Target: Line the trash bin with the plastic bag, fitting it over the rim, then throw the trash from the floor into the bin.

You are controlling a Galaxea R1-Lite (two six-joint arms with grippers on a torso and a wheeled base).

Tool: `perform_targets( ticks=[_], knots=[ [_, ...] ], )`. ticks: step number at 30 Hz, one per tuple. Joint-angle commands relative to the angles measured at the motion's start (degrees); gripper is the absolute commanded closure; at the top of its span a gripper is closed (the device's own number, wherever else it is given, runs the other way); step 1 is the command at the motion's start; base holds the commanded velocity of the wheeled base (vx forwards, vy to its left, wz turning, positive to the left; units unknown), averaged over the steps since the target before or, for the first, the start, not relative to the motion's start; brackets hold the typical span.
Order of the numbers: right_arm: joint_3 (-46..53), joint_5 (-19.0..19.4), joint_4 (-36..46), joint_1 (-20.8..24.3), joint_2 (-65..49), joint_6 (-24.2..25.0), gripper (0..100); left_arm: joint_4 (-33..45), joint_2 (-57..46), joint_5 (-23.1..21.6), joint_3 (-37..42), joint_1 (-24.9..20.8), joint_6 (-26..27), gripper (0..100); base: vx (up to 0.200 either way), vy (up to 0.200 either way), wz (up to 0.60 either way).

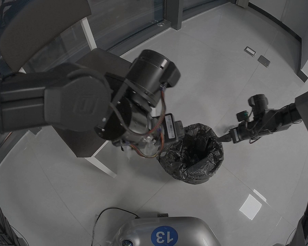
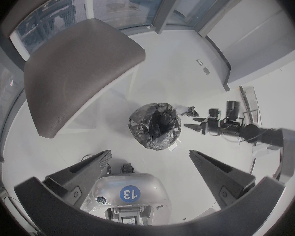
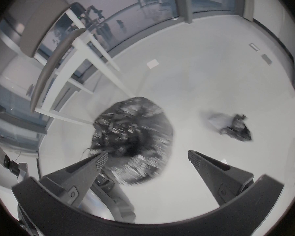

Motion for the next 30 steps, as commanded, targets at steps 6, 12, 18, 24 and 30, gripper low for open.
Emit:
perform_targets(
  ticks=[6,12,18,24,30],
  knots=[
    [12.01,-0.39,-2.42,-14.31,-7.68,-8.54,0,0.25,9.37,1.22,-5.08,-7.1,0.87,0,0.0,-0.067,0.0],
    [14.21,-0.39,-4.71,-16.86,-7.85,-9.86,0,0.61,9.1,2.8,-5.61,-7.45,1.75,0,0.0,-0.2,0.0],
    [14.21,-0.48,-5.06,-17.13,-7.24,-9.86,0,0.69,9.1,2.8,-5.61,-7.37,1.66,0,0.0,-0.2,0.0],
    [14.12,-0.48,-6.2,-16.77,-7.15,-9.95,0,0.78,8.58,2.89,-5.61,-6.49,1.58,0,0.0,-0.2,0.0],
    [13.85,-0.57,-6.29,-15.37,-7.59,-9.95,0,2.01,6.29,2.98,-5.61,-5.08,1.84,0,0.0,-0.133,0.0]
  ],
)
